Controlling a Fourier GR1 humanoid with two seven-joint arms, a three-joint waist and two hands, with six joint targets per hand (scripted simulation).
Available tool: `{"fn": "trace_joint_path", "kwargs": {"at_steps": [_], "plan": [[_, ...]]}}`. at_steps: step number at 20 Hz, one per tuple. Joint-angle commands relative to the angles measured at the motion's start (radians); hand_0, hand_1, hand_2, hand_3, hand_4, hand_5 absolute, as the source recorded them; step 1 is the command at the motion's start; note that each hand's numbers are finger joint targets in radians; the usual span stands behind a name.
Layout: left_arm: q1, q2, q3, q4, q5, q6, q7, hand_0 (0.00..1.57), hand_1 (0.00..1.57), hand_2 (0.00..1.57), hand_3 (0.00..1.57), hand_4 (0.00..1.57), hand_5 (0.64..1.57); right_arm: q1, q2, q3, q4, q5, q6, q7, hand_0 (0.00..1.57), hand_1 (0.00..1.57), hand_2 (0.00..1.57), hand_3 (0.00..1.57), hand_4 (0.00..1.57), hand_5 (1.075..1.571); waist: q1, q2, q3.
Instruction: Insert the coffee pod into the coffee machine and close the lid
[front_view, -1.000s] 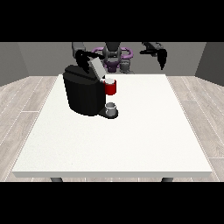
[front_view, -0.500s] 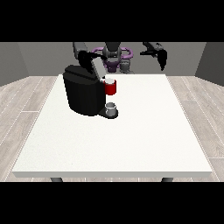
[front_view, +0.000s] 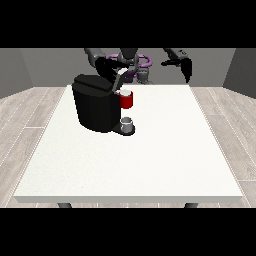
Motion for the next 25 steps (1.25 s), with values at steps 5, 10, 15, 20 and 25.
{"fn": "trace_joint_path", "kwargs": {"at_steps": [5, 10, 15, 20, 25], "plan": [[-0.037, -0.007, -0.025, 0.009, -0.010, 0.022, -0.008, 0.00, 0.00, 0.00, 0.00, 0.17, 1.571, -0.132, -0.002, 0.014, 0.038, 0.063, -0.025, 0.055, 0.00, 0.00, 0.00, 0.00, 0.15, 1.571, 0.024, 0.018, 0.0005], [0.020, -0.013, -0.042, -0.008, -0.002, 0.003, -0.037, 0.00, 0.00, 0.00, 0.00, 0.12, 1.571, -0.061, 0.052, 0.042, 0.030, 0.083, -0.041, 0.012, 0.00, 0.00, 0.00, 0.00, 0.12, 1.571, 0.010, -0.036, 0.0006], [0.056, -0.031, -0.052, -0.009, -0.004, 0.008, -0.092, 0.00, 0.00, 0.00, 0.00, 0.17, 1.571, -0.060, 0.054, 0.036, -0.003, 0.046, 0.026, -0.029, 0.00, 0.00, 0.00, 0.00, 0.07, 1.571, -0.005, -0.055, 0.0006], [0.072, -0.039, -0.037, 0.039, 0.013, 0.007, -0.112, 0.00, 0.00, 0.00, 0.00, 0.19, 1.571, 0.139, 0.117, 0.176, -0.089, -0.053, 0.006, -0.112, 0.00, 0.00, 0.00, 0.00, 0.28, 1.571, -0.058, -0.130, 0.0006], [0.132, -0.004, -0.003, 0.066, 0.021, -0.001, -0.123, 0.00, 0.00, 0.00, 0.00, 0.19, 1.571, 0.338, 0.118, 0.210, -0.155, -0.129, -0.019, -0.130, 0.00, 0.00, 0.00, 0.00, 0.16, 1.571, -0.129, -0.190, 0.0006]]}}
